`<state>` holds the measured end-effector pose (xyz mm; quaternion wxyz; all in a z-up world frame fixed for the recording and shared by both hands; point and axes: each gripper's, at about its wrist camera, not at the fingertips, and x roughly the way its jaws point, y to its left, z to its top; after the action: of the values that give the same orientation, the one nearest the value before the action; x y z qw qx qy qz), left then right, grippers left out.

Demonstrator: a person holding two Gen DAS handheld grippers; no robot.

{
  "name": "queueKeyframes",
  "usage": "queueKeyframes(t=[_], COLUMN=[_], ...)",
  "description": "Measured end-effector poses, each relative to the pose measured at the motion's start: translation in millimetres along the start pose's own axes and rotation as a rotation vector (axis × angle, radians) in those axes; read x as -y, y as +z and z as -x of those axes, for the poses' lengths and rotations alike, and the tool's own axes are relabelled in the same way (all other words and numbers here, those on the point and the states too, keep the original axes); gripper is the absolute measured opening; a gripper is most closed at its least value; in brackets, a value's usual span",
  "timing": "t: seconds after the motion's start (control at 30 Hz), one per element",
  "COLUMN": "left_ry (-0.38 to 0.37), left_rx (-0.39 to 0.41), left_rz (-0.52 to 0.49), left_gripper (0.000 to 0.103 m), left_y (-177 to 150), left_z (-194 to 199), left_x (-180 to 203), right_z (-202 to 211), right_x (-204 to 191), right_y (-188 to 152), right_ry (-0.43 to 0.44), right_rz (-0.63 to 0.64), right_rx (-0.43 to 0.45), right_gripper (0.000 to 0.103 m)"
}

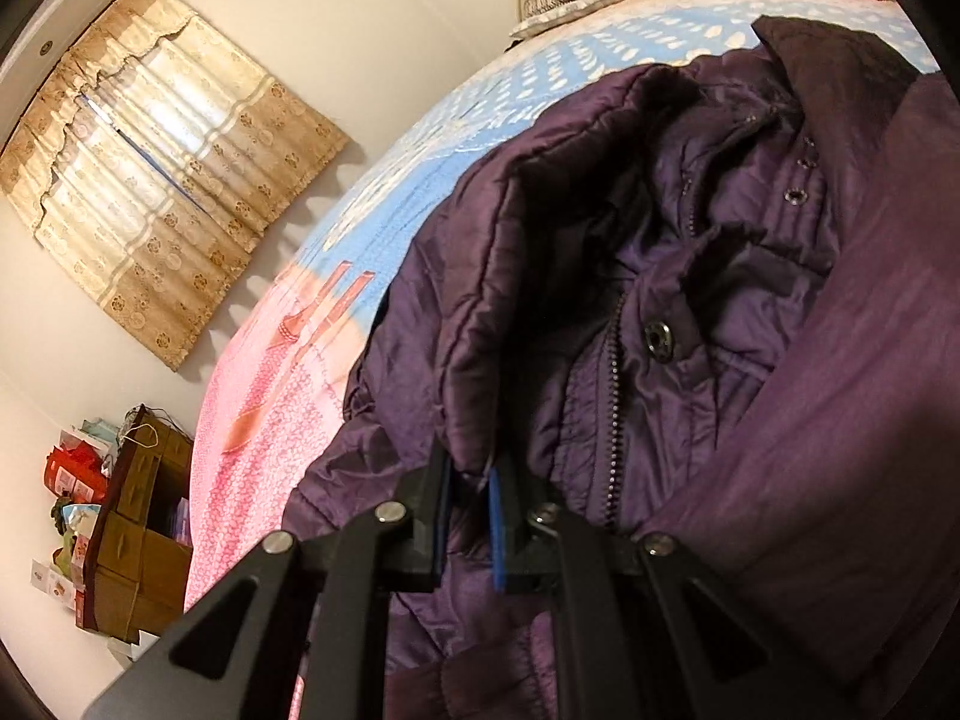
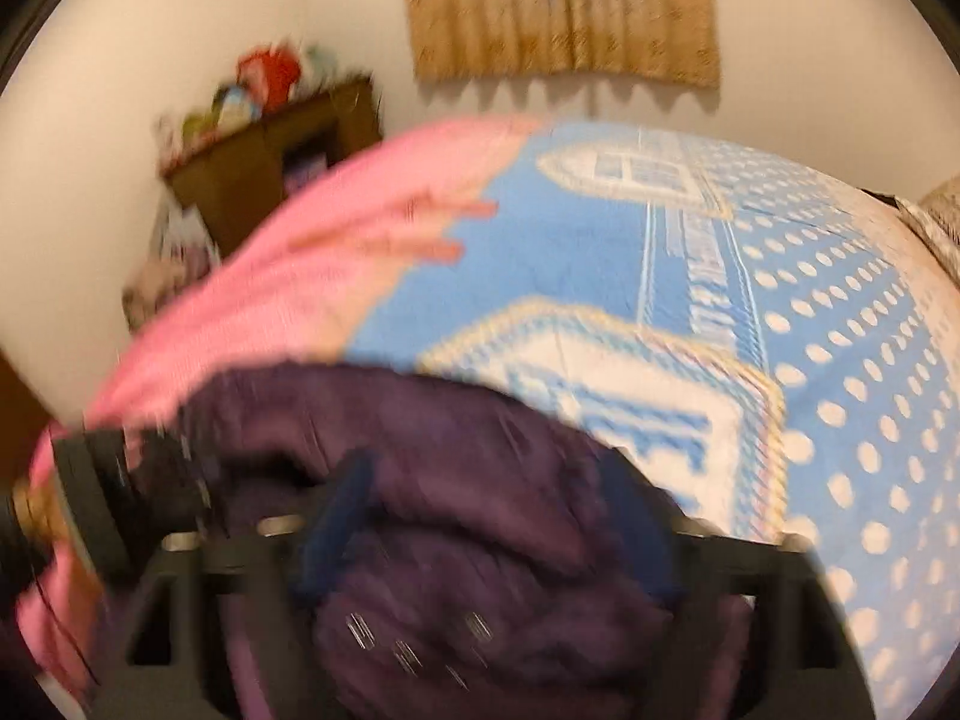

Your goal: Fold large clothes

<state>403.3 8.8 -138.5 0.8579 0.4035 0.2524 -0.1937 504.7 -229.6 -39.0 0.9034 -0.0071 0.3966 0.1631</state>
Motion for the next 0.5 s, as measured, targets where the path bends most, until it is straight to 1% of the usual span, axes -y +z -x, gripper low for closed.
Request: queueKeyframes(t=[0.03, 0.1, 0.13, 0.17, 0.2, 0.23, 0.27, 0.3, 0.33, 0.37, 0.4, 0.43, 0.47, 0.5], left_ry=[0.003, 0.012, 0.015, 0.021, 0.023, 0.018, 0.007, 0.003, -0.021, -0.056, -0.071, -0.066, -0.048, -0.049], left_rx=[0.001, 0.002, 0.0, 0.001, 0.007, 0.018, 0.034, 0.062, 0.087, 0.118, 0.143, 0.162, 0.172, 0.18], left_rz=[0.001, -0.002, -0.003, -0.004, 0.006, 0.027, 0.051, 0.09, 0.142, 0.203, 0.256, 0.309, 0.374, 0.419], left_gripper=[0.011, 0.011, 0.011, 0.013, 0.019, 0.02, 0.021, 0.023, 0.025, 0.031, 0.047, 0.061, 0.083, 0.086], left_y=[-0.9, -1.9, -2.1, -1.3, -0.2, 1.3, 3.4, 6.3, 9.5, 14.1, 18.6, 23.7, 32.0, 37.2], left_z=[0.6, 2.2, 2.7, 4.7, 8.3, 13.4, 20.6, 30.1, 39.8, 50.8, 58.8, 64.3, 67.4, 66.7], left_x=[-0.1, 0.8, 0.8, 0.0, -2.1, -6.2, -11.2, -18.6, -27.0, -36.7, -44.5, -51.3, -58.9, -64.2], right_z=[-18.5, -46.7, -65.7, -78.5, -87.4, -91.6, -90.1, -89.2, -88.7, -88.5, -88.5, -88.5, -88.6, -89.3], right_x=[-6.2, -11.7, -14.8, -14.4, -14.3, -16.3, -19.8, -20.2, -19.7, -18.4, -18.4, -19.3, -22.5, -23.9], right_y=[2.4, -0.6, -7.3, -16.0, -26.3, -35.6, -41.8, -44.4, -47.1, -48.6, -50.0, -52.4, -55.6, -56.6], right_ry=[-0.023, -0.059, -0.075, -0.084, -0.09, -0.106, -0.126, -0.134, -0.134, -0.13, -0.128, -0.132, -0.145, -0.15], right_rz=[0.002, 0.008, 0.023, 0.02, 0.021, 0.05, 0.093, 0.107, 0.107, 0.102, 0.099, 0.104, 0.119, 0.125], right_rx=[-0.028, -0.079, -0.135, -0.173, -0.201, -0.205, -0.178, -0.164, -0.157, -0.147, -0.14, -0.13, -0.112, -0.103], right_gripper=[0.08, 0.065, 0.052, 0.051, 0.051, 0.052, 0.052, 0.052, 0.052, 0.052, 0.052, 0.052, 0.052, 0.052])
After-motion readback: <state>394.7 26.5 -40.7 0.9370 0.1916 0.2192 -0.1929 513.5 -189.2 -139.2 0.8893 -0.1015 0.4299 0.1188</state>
